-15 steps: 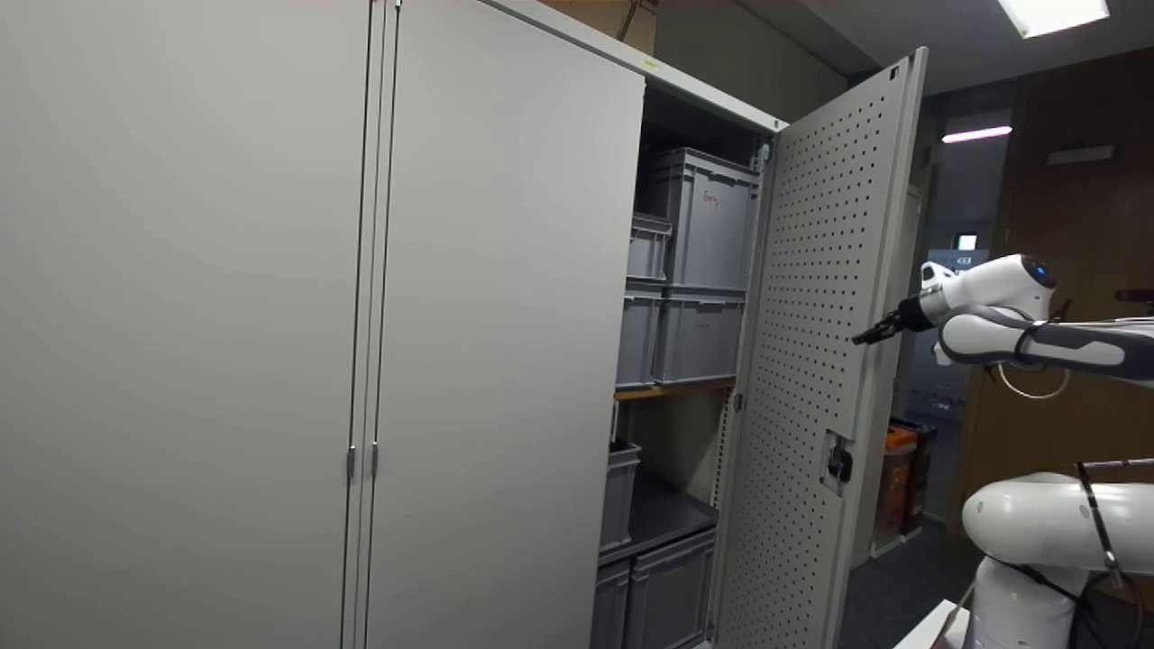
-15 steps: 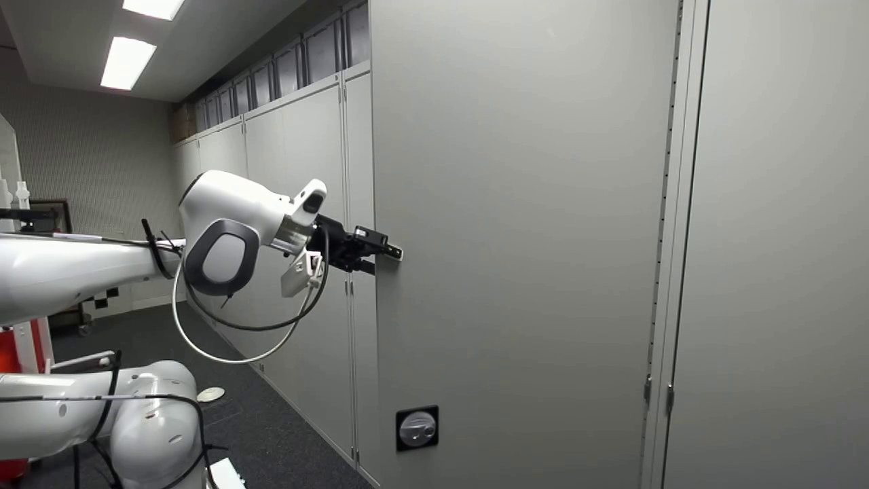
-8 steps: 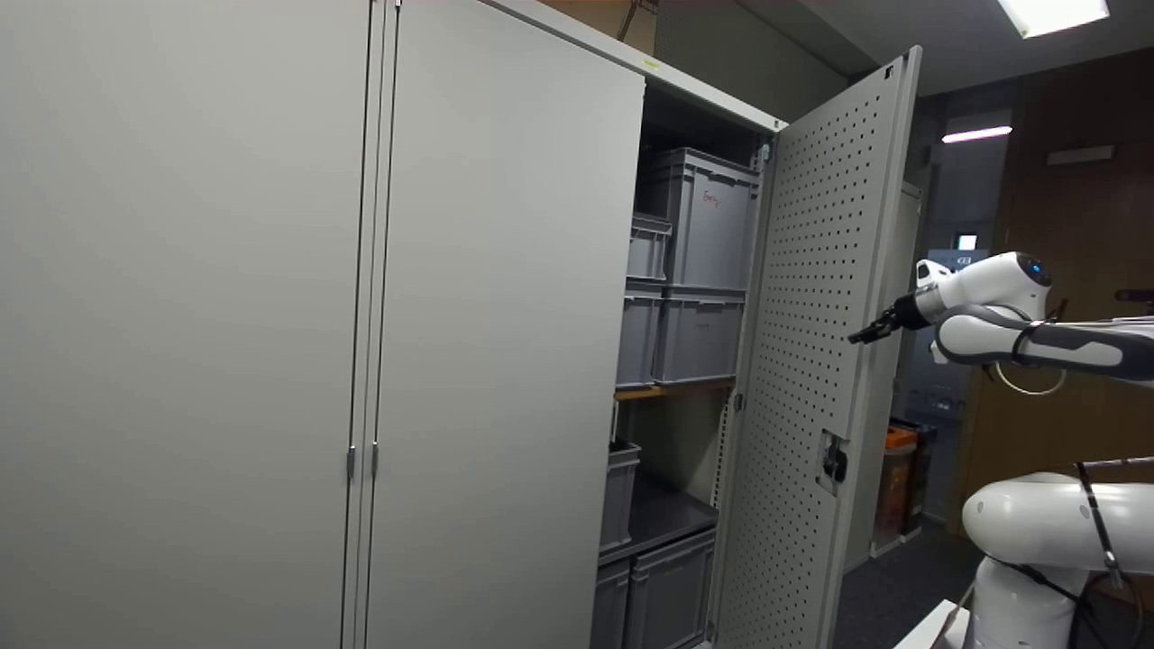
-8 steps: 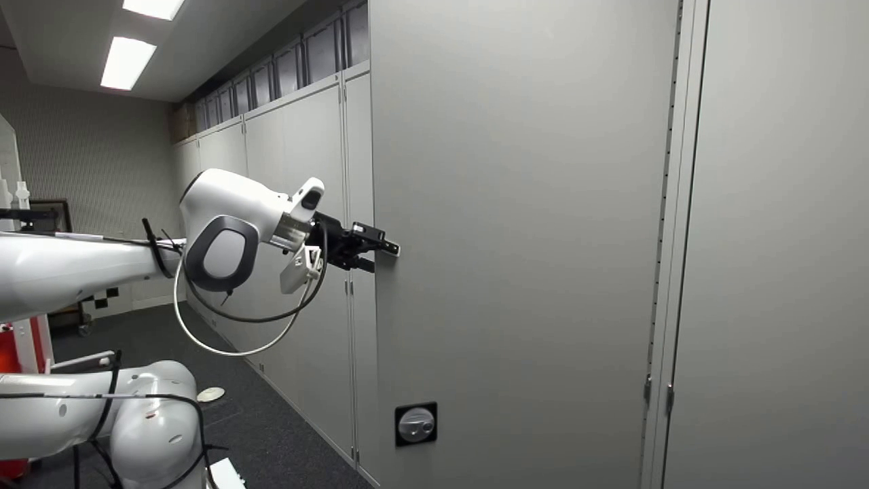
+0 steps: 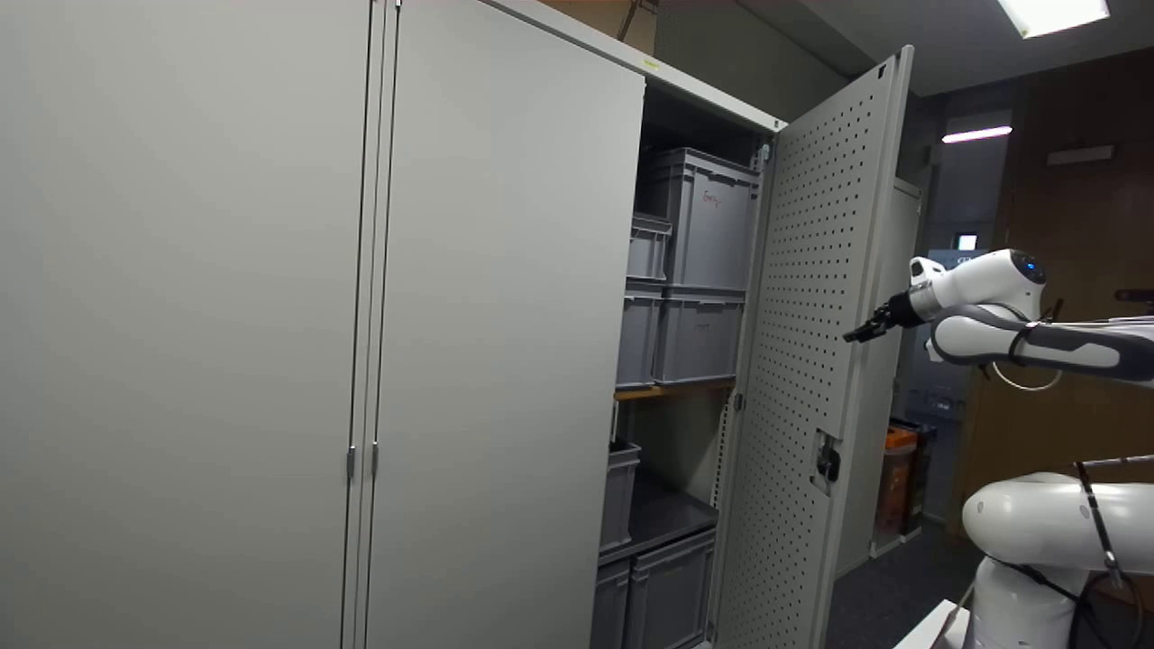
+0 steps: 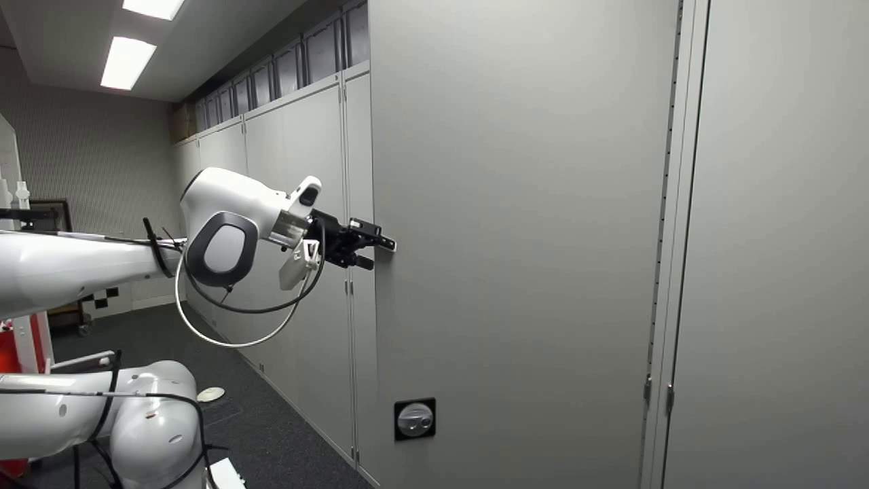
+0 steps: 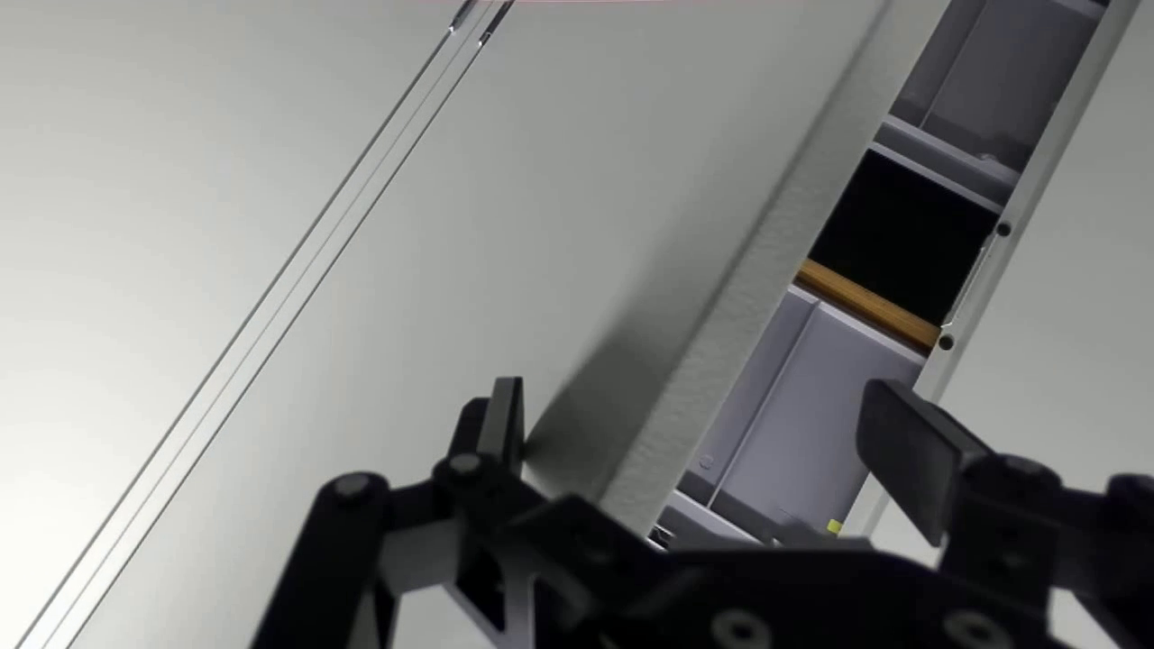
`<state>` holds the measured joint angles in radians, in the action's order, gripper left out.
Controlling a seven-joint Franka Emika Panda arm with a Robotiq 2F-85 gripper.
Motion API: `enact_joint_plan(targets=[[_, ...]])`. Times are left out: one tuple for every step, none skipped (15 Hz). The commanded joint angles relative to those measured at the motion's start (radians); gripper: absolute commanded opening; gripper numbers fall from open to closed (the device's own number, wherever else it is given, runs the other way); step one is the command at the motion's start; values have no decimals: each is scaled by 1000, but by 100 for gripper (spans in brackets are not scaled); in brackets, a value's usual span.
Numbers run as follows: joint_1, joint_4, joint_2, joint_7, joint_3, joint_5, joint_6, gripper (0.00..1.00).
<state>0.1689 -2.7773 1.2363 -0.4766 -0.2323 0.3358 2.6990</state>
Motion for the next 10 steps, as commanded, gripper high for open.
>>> enact_joint_plan(targets=[[-14, 0, 6, 31, 32, 6, 8, 100], [-14, 0, 5, 35, 38, 6, 9, 100], [-14, 0, 5, 40, 45, 6, 10, 100], [-14, 0, 4, 47, 53, 6, 10, 100], [-13, 0, 3, 54, 61, 6, 11, 100], [-12, 0, 2, 63, 69, 7, 12, 100], [-11, 0, 1, 71, 78, 7, 13, 100], [-11, 0, -1, 80, 86, 7, 14, 100], [-10, 0, -1, 89, 95, 7, 15, 100], [-9, 0, -3, 99, 104, 8, 16, 100]])
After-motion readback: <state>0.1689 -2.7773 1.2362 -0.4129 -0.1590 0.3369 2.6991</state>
